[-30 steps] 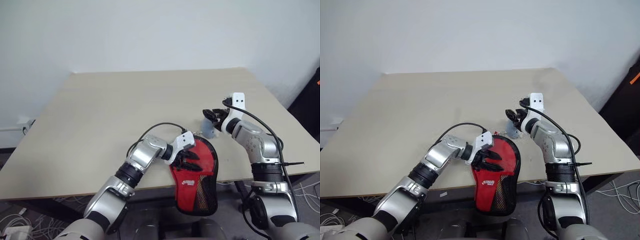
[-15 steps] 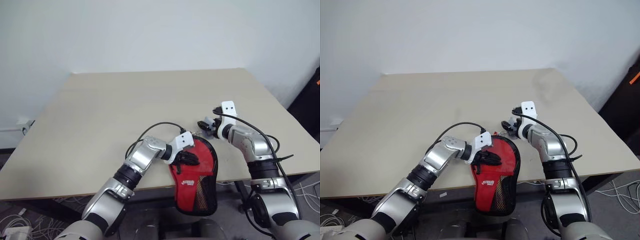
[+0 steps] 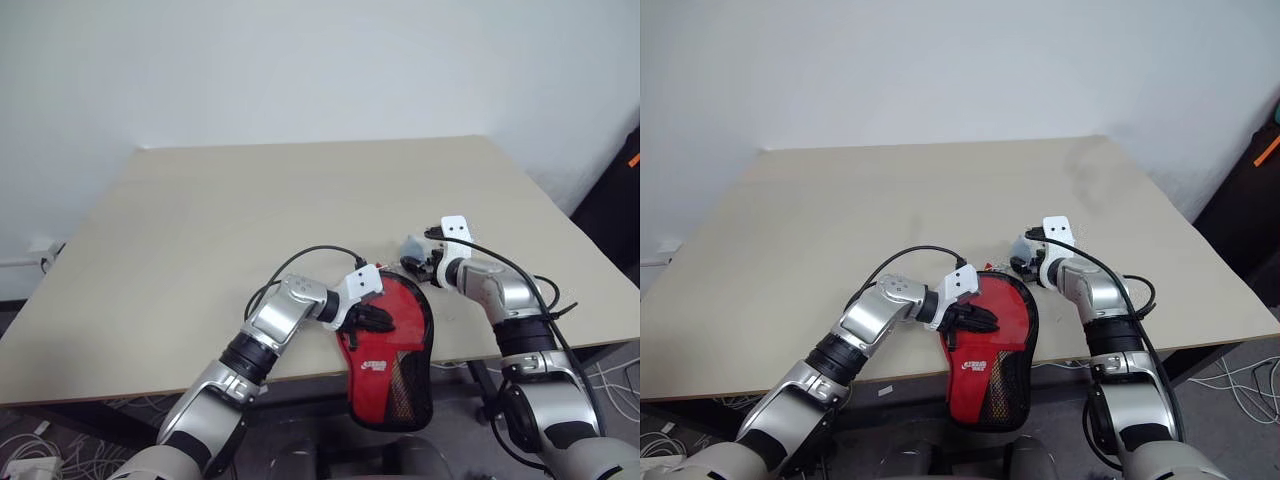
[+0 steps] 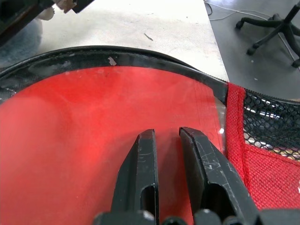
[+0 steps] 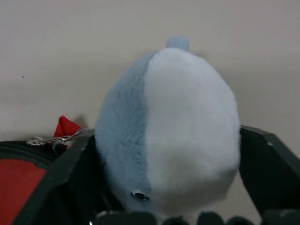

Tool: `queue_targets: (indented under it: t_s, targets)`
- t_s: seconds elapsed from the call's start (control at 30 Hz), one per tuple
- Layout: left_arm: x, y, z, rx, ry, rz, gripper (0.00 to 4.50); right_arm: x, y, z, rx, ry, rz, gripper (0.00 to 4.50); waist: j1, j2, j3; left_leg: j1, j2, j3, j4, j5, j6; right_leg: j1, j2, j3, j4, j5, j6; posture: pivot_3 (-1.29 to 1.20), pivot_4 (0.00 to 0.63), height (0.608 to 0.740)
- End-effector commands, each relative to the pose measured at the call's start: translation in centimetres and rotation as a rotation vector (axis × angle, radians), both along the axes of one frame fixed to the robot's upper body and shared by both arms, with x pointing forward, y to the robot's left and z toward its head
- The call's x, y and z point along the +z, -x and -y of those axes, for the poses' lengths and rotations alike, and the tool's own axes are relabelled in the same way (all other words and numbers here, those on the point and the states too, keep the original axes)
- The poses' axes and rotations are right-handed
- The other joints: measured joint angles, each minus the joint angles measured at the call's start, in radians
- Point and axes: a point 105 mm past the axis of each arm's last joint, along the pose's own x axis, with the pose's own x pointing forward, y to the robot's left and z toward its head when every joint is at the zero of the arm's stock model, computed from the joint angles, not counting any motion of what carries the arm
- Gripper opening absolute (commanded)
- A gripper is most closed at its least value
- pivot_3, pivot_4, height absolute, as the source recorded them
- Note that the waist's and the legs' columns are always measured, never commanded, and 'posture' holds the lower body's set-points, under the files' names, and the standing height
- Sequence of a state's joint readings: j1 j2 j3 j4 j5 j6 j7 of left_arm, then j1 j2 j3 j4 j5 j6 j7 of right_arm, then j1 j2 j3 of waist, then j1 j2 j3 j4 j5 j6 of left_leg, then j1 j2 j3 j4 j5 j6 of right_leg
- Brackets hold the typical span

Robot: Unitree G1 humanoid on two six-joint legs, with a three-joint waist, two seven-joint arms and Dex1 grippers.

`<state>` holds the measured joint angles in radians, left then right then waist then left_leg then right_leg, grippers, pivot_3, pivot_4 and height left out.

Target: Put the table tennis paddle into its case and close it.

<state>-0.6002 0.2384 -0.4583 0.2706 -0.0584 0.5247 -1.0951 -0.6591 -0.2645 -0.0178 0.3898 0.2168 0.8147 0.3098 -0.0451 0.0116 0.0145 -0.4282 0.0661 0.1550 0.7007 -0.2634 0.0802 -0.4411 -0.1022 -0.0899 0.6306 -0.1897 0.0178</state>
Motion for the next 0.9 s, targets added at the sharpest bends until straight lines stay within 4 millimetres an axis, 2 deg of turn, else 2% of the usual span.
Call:
queue_targets:
  t_s: [0.03, 0.17, 0.3, 0.37, 0.63, 0.77, 0.9]
  targets:
    - [-1.8, 0.6, -0.5, 0.024, -0.053, -0.074, 0.77, 2.4, -0.8, 0.2, -0.009, 0.009, 0.088, 2.84, 0.000, 0.000, 0.000, 0.000, 0.000, 0.000, 0.000, 0.000, 0.000, 0.000, 0.000, 0.000, 0.000, 0.000, 0.000, 0.00, 0.000, 0.724]
    - [-2.2, 0.9, -0.5, 0.024, -0.061, -0.090, 0.77, 2.5, -0.4, 0.0, 0.016, 0.014, 0.092, 1.49, 0.000, 0.000, 0.000, 0.000, 0.000, 0.000, 0.000, 0.000, 0.000, 0.000, 0.000, 0.000, 0.000, 0.000, 0.000, 0.00, 0.000, 0.724]
    - [-2.3, 1.0, -0.4, 0.029, -0.066, -0.097, 0.77, 3.2, 0.4, 0.8, 0.039, 0.002, 0.103, 0.60, 0.001, 0.000, 0.000, 0.000, -0.001, 0.000, 0.000, 0.000, 0.000, 0.000, 0.000, 0.000, 0.000, 0.000, 0.000, 0.00, 0.000, 0.724]
    - [-2.4, 0.9, -0.3, 0.031, -0.067, -0.100, 0.77, 3.2, 1.1, 1.7, 0.046, 0.014, 0.091, 0.47, 0.003, 0.000, 0.000, 0.000, -0.001, -0.001, 0.000, 0.000, 0.000, 0.001, -0.001, 0.000, -0.001, 0.000, 0.000, 0.00, 0.000, 0.724]
    - [-2.4, 1.0, 0.1, 0.035, -0.052, -0.122, 0.77, 3.0, 3.8, 6.0, 0.031, 0.069, 0.045, 0.46, 0.014, 0.000, 0.000, 0.000, -0.002, -0.002, 0.000, -0.001, -0.001, 0.001, -0.002, 0.000, -0.002, -0.002, 0.002, 0.00, 0.000, 0.724]
    - [-2.6, 1.0, 0.1, 0.034, -0.056, -0.125, 0.77, 3.2, 5.0, 7.2, 0.042, 0.086, 0.039, 0.46, 0.022, 0.000, 0.000, 0.000, -0.002, -0.002, 0.000, -0.001, 0.001, 0.001, -0.002, 0.000, -0.003, -0.003, 0.003, 0.00, 0.000, 0.724]
    - [-2.7, 1.0, 0.1, 0.034, -0.058, -0.127, 0.77, 3.4, 7.1, 7.6, 0.123, 0.104, 0.046, 0.46, 0.027, 0.000, 0.000, 0.000, -0.002, -0.004, 0.000, -0.002, 0.004, 0.002, -0.002, -0.001, -0.004, -0.003, 0.003, 0.00, 0.000, 0.724]
